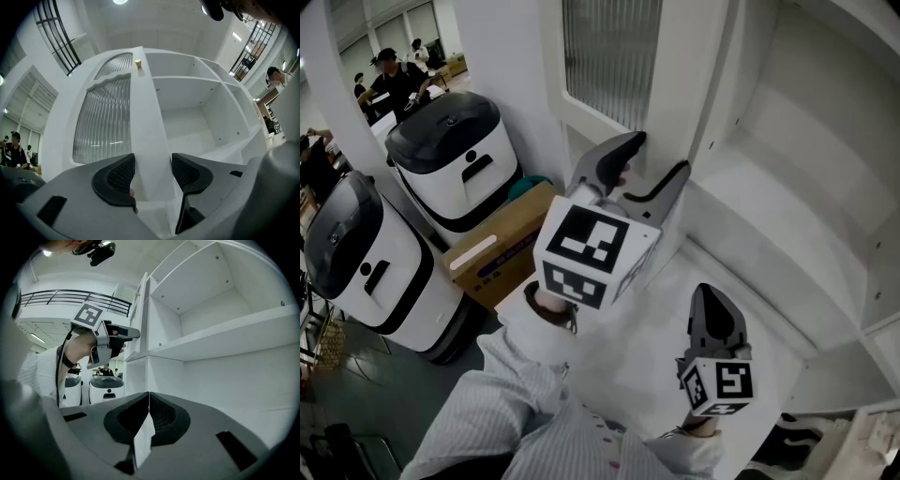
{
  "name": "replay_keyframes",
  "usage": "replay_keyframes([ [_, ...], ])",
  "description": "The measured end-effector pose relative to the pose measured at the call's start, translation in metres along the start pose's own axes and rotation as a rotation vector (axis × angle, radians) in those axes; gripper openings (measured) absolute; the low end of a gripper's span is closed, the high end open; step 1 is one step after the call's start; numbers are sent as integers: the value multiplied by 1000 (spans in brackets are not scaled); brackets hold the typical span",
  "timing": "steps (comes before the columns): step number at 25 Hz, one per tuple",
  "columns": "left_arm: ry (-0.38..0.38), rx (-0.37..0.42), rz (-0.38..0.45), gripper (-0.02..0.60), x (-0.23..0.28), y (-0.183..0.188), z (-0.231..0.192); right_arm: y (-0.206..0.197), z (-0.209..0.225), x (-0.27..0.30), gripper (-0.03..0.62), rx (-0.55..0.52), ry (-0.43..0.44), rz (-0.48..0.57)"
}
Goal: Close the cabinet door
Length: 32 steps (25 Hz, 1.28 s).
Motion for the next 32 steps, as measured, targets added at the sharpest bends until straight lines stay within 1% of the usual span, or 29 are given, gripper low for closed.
replay_keyframes([
  [8,-2,-3,10,257,13,-2,2,-5,14,-5,12,29,-38,-4],
  [15,2,-3,15,252,24,-4,2,-7,20,-4,12,33,-50,-6],
  [27,6,2,12,250,26,-4,2,-4,22,0,12,24,-43,-3],
  [32,0,-4,21,228,21,-3,4,-1,21,-5,12,24,-48,5],
])
Point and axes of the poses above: the fingertips, and each gripper's own axes: x forward along the fingers, z to its right, y out of its top, the point moved 4 cm from there along -x, backward along the fingers, and after that the axes turned 1 degree about y, right-handed, at the moved point
